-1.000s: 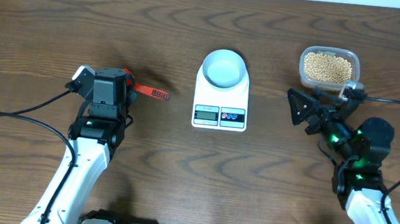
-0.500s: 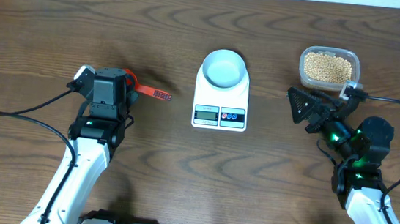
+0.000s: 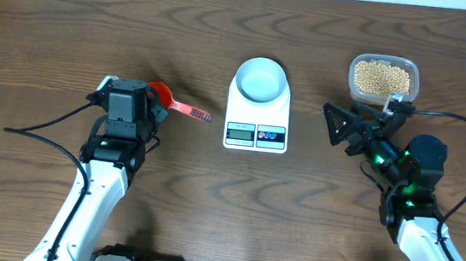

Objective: Scoop item into bowl and weigh 50g on scale
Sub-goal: 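Move the right gripper toward the scale while left carries scoop over, then hand the red scoop handle from left gripper to right gripper above scale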

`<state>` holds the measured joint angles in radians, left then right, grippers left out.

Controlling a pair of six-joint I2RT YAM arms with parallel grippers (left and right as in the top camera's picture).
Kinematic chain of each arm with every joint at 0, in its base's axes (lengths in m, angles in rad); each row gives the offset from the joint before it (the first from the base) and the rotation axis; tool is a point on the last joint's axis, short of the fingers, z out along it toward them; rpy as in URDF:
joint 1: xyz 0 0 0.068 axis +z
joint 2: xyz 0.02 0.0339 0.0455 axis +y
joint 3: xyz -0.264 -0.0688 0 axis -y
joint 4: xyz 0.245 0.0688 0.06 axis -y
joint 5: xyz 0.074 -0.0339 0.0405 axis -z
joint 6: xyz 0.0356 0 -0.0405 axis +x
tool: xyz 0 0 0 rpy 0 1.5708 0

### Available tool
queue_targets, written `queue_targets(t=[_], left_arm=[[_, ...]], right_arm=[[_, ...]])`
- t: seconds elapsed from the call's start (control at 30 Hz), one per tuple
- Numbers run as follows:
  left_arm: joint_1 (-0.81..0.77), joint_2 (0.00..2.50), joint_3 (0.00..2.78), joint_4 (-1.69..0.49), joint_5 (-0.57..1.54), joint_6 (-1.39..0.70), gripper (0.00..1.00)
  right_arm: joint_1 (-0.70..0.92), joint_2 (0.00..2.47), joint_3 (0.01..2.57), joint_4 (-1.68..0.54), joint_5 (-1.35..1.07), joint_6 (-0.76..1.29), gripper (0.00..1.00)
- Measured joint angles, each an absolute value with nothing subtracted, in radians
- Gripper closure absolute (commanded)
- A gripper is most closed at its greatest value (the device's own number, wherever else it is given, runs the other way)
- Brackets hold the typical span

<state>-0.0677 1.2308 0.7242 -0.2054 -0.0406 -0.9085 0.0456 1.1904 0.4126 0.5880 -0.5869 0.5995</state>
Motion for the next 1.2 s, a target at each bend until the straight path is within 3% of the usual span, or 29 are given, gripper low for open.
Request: queue_targets(t=[1.2], left_arm=[[-0.071,1.176,0.724,-0.102,0.184,-0.875,0.93]], right_arm=[[0.145,1.230,0.413,0.642,-0.583,0.594,0.01]])
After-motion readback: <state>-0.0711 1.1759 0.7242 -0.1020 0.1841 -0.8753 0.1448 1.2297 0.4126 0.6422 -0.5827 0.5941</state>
